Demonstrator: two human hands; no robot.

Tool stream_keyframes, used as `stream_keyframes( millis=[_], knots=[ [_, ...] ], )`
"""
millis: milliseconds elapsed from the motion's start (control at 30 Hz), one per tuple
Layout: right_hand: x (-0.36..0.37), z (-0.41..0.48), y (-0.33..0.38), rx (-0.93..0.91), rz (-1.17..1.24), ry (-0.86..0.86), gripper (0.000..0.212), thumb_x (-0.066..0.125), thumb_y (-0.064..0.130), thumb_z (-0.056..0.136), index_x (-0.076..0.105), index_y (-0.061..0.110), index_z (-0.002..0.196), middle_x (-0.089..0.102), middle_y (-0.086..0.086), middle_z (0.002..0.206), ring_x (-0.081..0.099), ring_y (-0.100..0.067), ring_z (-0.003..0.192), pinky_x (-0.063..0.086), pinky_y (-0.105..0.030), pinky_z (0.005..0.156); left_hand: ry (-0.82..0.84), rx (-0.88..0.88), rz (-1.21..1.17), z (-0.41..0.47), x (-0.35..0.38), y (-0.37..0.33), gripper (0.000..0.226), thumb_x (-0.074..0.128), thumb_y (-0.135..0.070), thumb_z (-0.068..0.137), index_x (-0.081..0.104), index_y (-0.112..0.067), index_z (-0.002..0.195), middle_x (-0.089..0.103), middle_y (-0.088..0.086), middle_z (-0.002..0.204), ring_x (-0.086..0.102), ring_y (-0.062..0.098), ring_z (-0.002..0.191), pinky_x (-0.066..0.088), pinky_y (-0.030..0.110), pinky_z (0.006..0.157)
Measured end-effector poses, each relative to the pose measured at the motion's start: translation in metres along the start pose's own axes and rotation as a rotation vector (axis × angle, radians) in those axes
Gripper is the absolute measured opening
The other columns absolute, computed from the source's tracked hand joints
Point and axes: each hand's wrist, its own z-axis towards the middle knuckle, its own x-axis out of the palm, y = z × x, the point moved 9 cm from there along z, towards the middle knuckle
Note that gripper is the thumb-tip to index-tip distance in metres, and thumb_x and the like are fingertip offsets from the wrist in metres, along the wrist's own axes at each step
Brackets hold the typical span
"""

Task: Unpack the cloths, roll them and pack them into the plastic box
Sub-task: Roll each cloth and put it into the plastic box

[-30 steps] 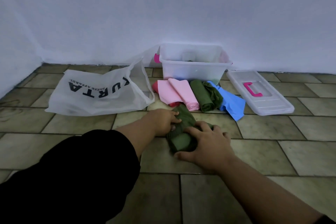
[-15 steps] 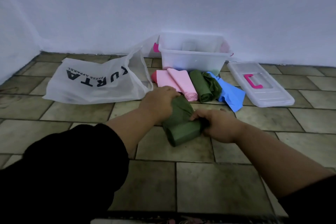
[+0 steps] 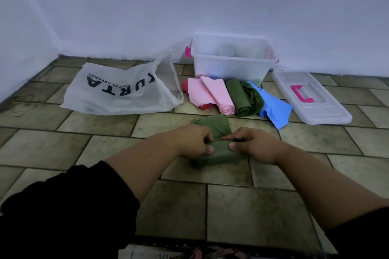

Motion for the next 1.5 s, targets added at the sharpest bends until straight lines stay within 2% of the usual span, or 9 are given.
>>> stream_keyframes(
  millis=[133, 333, 500, 600, 833, 1000, 1100, 1233, 1500],
  knots=[
    [-0.007, 0.002, -0.009, 0.029, -0.078, -0.155, 0.013, 0.063, 0.043, 0.084, 0.060, 0.034, 0.092, 0.060, 0.012, 0.084, 0.055, -0.008, 0.081, 0.039, -0.028, 0.072, -0.042, 0.005, 0.080, 0.002, -0.007, 0.002, 0.037, 0.054, -0.038, 0.092, 0.054, -0.027, 0.127, 0.053, 0.001, 0.128, 0.050, 0.017, 0.111, 0.039, 0.029, 0.087],
    [-0.013, 0.005, -0.009, 0.039, -0.269, -0.221, 0.029, 0.049, 0.056, 0.087, 0.053, 0.033, 0.071, 0.054, 0.011, 0.078, 0.054, -0.014, 0.085, 0.044, -0.039, 0.084, -0.332, 0.215, 0.165, -0.011, -0.010, -0.012, 0.045, 0.066, -0.047, 0.078, 0.048, -0.034, 0.117, 0.048, -0.005, 0.117, 0.045, 0.014, 0.106, 0.035, 0.026, 0.083],
    [-0.019, -0.007, 0.011, -0.146, -0.167, -0.399, 0.021, 0.065, 0.040, 0.080, 0.053, 0.032, 0.095, 0.052, 0.016, 0.087, 0.051, -0.006, 0.080, 0.041, -0.025, 0.069, -0.286, 0.109, 0.095, 0.004, -0.015, 0.001, 0.038, 0.060, -0.041, 0.085, 0.052, -0.028, 0.120, 0.057, -0.001, 0.123, 0.052, 0.018, 0.106, 0.038, 0.029, 0.084],
    [-0.009, -0.010, 0.012, -0.178, -0.184, -0.308, 0.032, 0.072, 0.035, 0.075, 0.058, 0.031, 0.103, 0.054, 0.014, 0.094, 0.050, -0.007, 0.084, 0.037, -0.024, 0.070, -0.195, 0.017, 0.047, 0.012, -0.014, 0.011, 0.030, 0.048, -0.040, 0.093, 0.057, -0.025, 0.118, 0.058, 0.002, 0.121, 0.052, 0.018, 0.104, 0.040, 0.032, 0.087],
    [-0.008, 0.003, 0.008, -0.045, -0.314, -0.223, 0.033, 0.058, 0.046, 0.086, 0.062, 0.030, 0.115, 0.060, 0.003, 0.104, 0.056, -0.018, 0.097, 0.047, -0.035, 0.085, -0.472, 0.198, 0.191, 0.001, -0.017, -0.001, 0.035, 0.056, -0.047, 0.083, 0.053, -0.032, 0.115, 0.055, -0.007, 0.115, 0.049, 0.015, 0.107, 0.039, 0.035, 0.088],
    [0.002, -0.006, 0.036, -0.272, -0.469, -0.303, 0.051, 0.066, 0.040, 0.075, 0.050, 0.031, 0.122, 0.052, 0.005, 0.112, 0.051, -0.015, 0.102, 0.032, -0.022, 0.075, -0.405, 0.070, 0.138, 0.020, -0.027, 0.009, 0.021, 0.053, -0.041, 0.088, 0.061, -0.036, 0.106, 0.060, -0.008, 0.110, 0.053, 0.017, 0.104, 0.034, 0.034, 0.080],
    [-0.004, 0.002, 0.032, -0.130, -0.448, -0.304, 0.044, 0.065, 0.040, 0.078, 0.051, 0.032, 0.119, 0.057, 0.005, 0.113, 0.053, -0.017, 0.104, 0.037, -0.026, 0.075, -0.498, -0.132, 0.214, 0.019, -0.038, 0.021, 0.039, 0.049, -0.058, 0.085, 0.060, -0.032, 0.112, 0.053, 0.000, 0.114, 0.053, 0.022, 0.102, 0.042, 0.039, 0.083],
    [-0.010, 0.013, 0.022, 0.074, -0.219, -0.256, 0.033, 0.066, 0.036, 0.080, 0.059, 0.028, 0.112, 0.065, 0.000, 0.106, 0.060, -0.017, 0.091, 0.047, -0.030, 0.075, -0.481, -0.433, -0.237, 0.012, -0.027, 0.045, 0.059, 0.047, -0.059, 0.086, 0.040, -0.022, 0.133, 0.037, 0.011, 0.136, 0.051, 0.030, 0.114, 0.042, 0.037, 0.085],
    [0.008, -0.002, 0.009, 0.180, 0.288, -0.256, 0.020, 0.072, 0.028, 0.079, 0.063, 0.017, 0.092, 0.070, -0.003, 0.084, 0.065, -0.018, 0.077, 0.049, -0.032, 0.069, -0.531, -0.367, -0.729, 0.020, -0.012, 0.029, 0.057, 0.057, -0.036, 0.086, 0.037, -0.022, 0.136, 0.040, 0.011, 0.135, 0.051, 0.029, 0.111, 0.045, 0.038, 0.095]
  ],
)
